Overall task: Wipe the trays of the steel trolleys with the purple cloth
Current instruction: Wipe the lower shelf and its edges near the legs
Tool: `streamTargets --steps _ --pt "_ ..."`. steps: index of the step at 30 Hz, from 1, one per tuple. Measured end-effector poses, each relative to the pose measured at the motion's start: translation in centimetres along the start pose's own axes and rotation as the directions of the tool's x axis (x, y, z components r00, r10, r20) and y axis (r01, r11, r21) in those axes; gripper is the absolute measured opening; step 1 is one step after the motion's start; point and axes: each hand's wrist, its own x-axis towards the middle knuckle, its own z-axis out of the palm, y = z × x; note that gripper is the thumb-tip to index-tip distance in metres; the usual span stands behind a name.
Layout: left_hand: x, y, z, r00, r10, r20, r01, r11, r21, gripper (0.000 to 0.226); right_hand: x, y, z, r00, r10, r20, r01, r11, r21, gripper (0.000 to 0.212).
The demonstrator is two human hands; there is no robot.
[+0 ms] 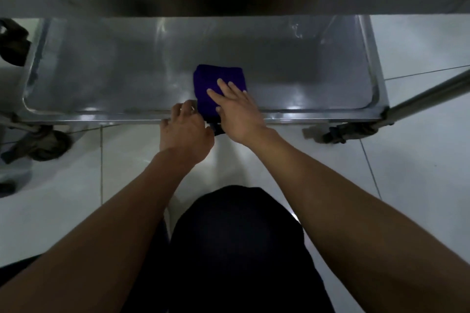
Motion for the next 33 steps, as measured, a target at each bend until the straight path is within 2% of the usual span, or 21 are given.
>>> streamTargets --steps 5,11,16,22,25,29,33 --pt "0.2 1.8 1.6 0.993 0.078 -0.084 -0.082 0.995 -0.052 0.049 -1.3 3.4 -0.1 0.991 0.046 -0.124 -0.042 0.998 0.041 0.067" --pt "1.9 6.7 1.9 0.963 0.258 -0.084 -0.262 0.964 -0.049 0.048 -4.3 9.7 -2.1 0.968 0.133 -0.212 -0.132 0.991 0.019 0.061" --pt "2.8 11.3 3.0 0.941 0.336 -0.047 -0.338 0.941 -0.020 0.046 -7.3 14.5 -4.2 0.920 0.226 -0.319 -0.209 0.974 0.086 0.062" --pt "3.2 15.0 4.4 0.924 0.383 -0.010 -0.382 0.923 0.043 0.047 -10.2 19.7 -6.8 0.835 0.403 -0.375 -0.367 0.915 0.167 0.070" --pt "3.2 15.1 4.9 0.924 0.383 -0.005 -0.382 0.922 0.069 0.049 -10.7 20.6 -7.6 0.819 0.440 -0.370 -0.404 0.898 0.174 0.070" --pt "3.3 13.9 4.9 0.899 0.437 -0.034 -0.435 0.899 0.050 0.052 -10.4 20.3 -7.6 0.819 0.442 -0.365 -0.373 0.894 0.248 0.061" --pt "4.1 11.2 3.9 0.902 0.418 -0.112 -0.421 0.907 -0.011 0.049 -8.9 19.7 -6.7 0.842 0.410 -0.351 -0.408 0.909 0.082 0.049"
